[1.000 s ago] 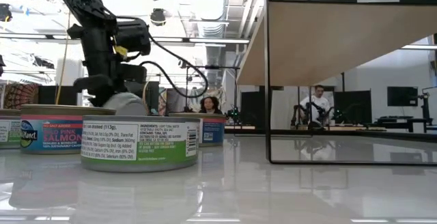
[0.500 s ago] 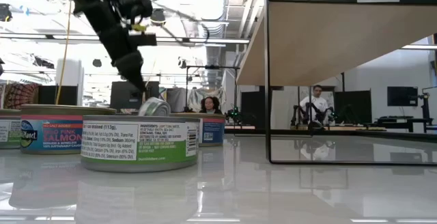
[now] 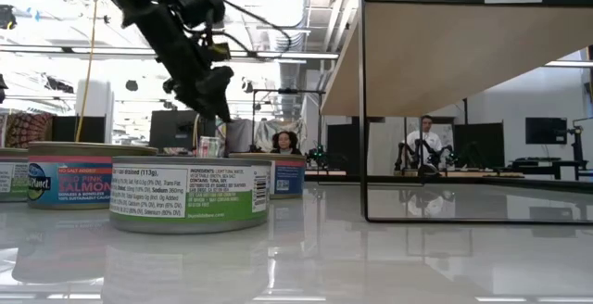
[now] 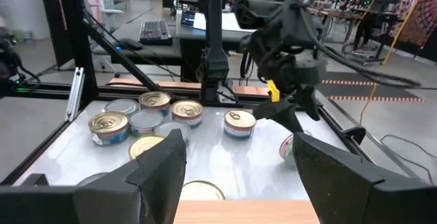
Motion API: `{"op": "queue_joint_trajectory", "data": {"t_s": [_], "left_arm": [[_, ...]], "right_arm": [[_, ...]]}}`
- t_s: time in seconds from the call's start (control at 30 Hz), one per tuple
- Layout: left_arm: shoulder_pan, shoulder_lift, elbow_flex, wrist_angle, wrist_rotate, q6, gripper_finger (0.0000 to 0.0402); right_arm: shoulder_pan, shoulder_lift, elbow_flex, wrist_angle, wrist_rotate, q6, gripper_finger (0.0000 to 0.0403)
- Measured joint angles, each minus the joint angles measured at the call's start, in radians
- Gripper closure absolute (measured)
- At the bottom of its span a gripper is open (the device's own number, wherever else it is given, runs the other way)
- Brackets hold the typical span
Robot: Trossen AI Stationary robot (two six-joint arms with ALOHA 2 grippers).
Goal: Stack canned seafood by type on shelf
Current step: Put the green can on the shelf
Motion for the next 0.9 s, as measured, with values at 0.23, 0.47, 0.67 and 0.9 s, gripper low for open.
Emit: {"op": "queue_joint_trajectory", "data": {"t_s": [0.23, 0.47, 0.67, 0.9], "left_arm": [[-0.022, 0.002, 0.164, -0.216, 0.039, 0.325, 0.0072], [-0.026, 0.08, 0.273, -0.41, 0.061, 0.61, 0.0078], [-0.117, 0.197, 0.28, -0.474, 0.041, 0.81, 0.0079], [-0.222, 0.286, 0.316, -0.524, -0.044, 0.967, 0.0079]], "right_arm": [[-0.002, 0.0, 0.0, -0.003, 0.0, -0.02, 0.0108], [-0.002, 0.0, 0.0, -0.002, 0.0, -0.021, 0.0108], [-0.001, 0.0, 0.001, -0.016, 0.0, -0.018, 0.0108], [-0.001, 0.0, 0.001, -0.036, 0.0, -0.01, 0.0108]]}}
